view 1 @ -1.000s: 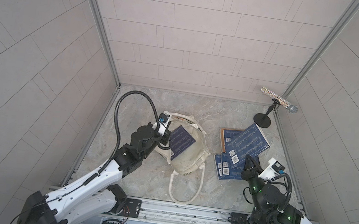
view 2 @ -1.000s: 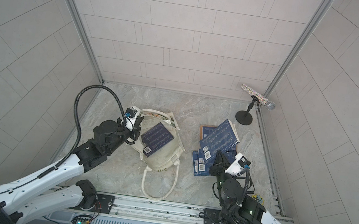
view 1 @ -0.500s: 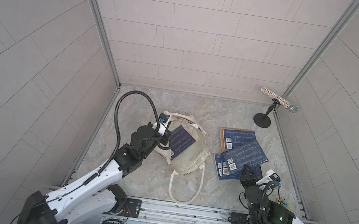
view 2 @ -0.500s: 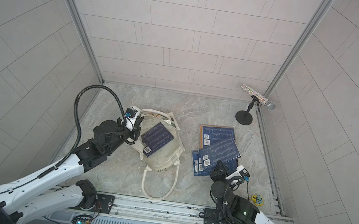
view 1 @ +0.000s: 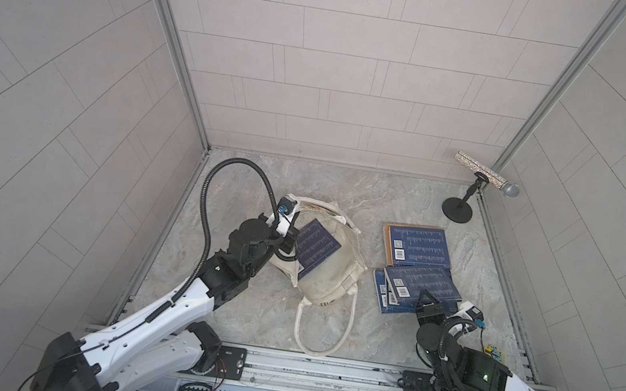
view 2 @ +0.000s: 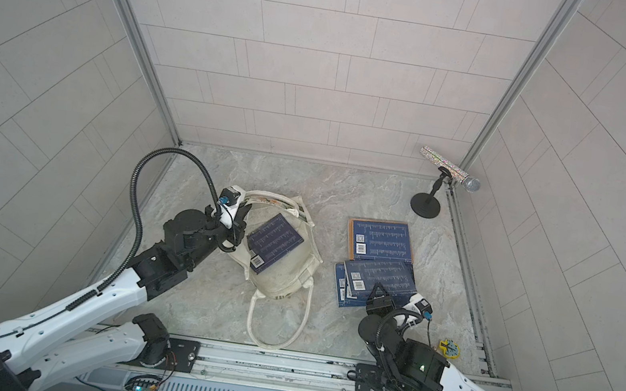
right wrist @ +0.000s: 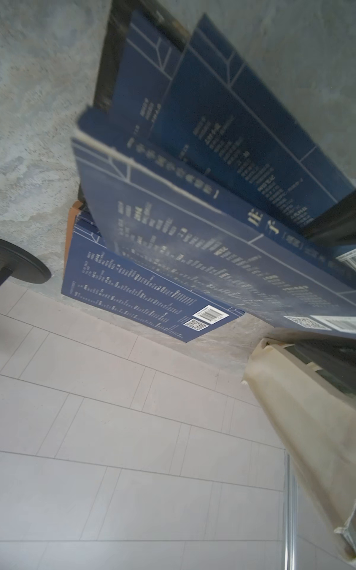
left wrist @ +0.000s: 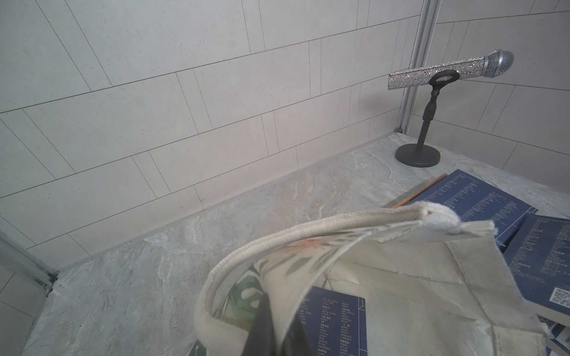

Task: Take out the books from the canvas bag
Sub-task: Place the book on the book.

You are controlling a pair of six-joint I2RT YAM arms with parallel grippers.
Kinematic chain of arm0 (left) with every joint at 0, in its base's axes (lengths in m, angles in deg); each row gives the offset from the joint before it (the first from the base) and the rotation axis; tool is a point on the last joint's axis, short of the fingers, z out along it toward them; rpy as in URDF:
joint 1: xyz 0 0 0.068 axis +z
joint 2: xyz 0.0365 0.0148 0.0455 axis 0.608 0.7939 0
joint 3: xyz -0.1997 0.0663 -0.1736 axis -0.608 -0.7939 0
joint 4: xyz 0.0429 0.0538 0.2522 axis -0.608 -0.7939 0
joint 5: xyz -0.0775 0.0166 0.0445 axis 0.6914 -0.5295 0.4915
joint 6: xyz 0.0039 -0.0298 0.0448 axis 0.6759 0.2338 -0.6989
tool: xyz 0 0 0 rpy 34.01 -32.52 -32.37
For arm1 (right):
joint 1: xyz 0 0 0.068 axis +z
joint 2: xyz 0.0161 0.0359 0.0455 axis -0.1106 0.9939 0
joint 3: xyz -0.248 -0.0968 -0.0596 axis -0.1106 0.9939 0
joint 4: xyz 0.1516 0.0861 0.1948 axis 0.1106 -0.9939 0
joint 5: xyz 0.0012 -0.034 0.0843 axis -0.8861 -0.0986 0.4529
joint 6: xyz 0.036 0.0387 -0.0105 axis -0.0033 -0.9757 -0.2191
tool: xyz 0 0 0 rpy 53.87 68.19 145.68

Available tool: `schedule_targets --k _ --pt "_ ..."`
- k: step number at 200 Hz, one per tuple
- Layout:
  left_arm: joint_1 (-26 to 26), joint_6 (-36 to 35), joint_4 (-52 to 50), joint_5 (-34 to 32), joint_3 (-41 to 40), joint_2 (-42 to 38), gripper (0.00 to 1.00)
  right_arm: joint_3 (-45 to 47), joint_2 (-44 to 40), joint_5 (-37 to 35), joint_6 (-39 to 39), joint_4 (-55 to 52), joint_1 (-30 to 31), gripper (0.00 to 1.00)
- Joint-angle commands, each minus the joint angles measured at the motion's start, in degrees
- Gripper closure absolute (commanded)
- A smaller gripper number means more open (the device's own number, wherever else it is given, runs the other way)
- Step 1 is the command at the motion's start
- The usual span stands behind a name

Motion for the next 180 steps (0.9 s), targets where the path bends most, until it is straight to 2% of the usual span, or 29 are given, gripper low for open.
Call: schedule_targets --k 1,45,71,95,115,123,131,148,165,180 --pt "0.1 -0.7 -0.5 0.2 1.6 0.3 1.00 -2.4 1.1 1.4 -4.5 -3.8 -0.1 0.43" --pt "0.1 -0.9 -0.8 0.4 1.7 0.5 1.00 -7.0 3.4 5.3 -7.7 -8.9 -0.1 0.29" --pt "0.1 -0.8 -0.9 0.6 1.7 0.3 1.00 -10.3 4.2 5.2 -10.0 -14.8 -0.1 0.27" --pt "0.1 -1.0 -0.8 1.2 1.8 0.2 1.00 -11.9 3.7 4.6 -8.5 -16.2 -0.1 0.27" --pt "0.1 -1.0 -0.2 2.6 1.6 -0.4 1.00 -11.2 4.1 3.9 1.4 -7.7 -0.1 0.27" --pt "0.1 -1.3 0.5 3.4 1.2 -0.8 1.00 -10.0 5.3 4.8 9.9 1.2 -0.1 0.27" --pt "0.1 -1.4 1.3 3.8 0.8 -1.3 1.00 -9.6 7.5 6.7 16.2 8.5 -0.1 0.13" --pt "0.1 -1.5 2.7 4.4 0.1 -2.3 1.00 -11.0 15.6 13.0 25.1 20.3 -0.1 0.11" --pt "0.1 -1.5 4.1 5.6 -0.8 -3.3 1.00 -15.9 25.0 18.0 28.1 21.0 0.8 0.10" --pt "0.1 -1.5 4.5 5.6 -1.1 -3.6 1.00 -17.8 31.4 19.3 29.6 25.2 3.9 0.10"
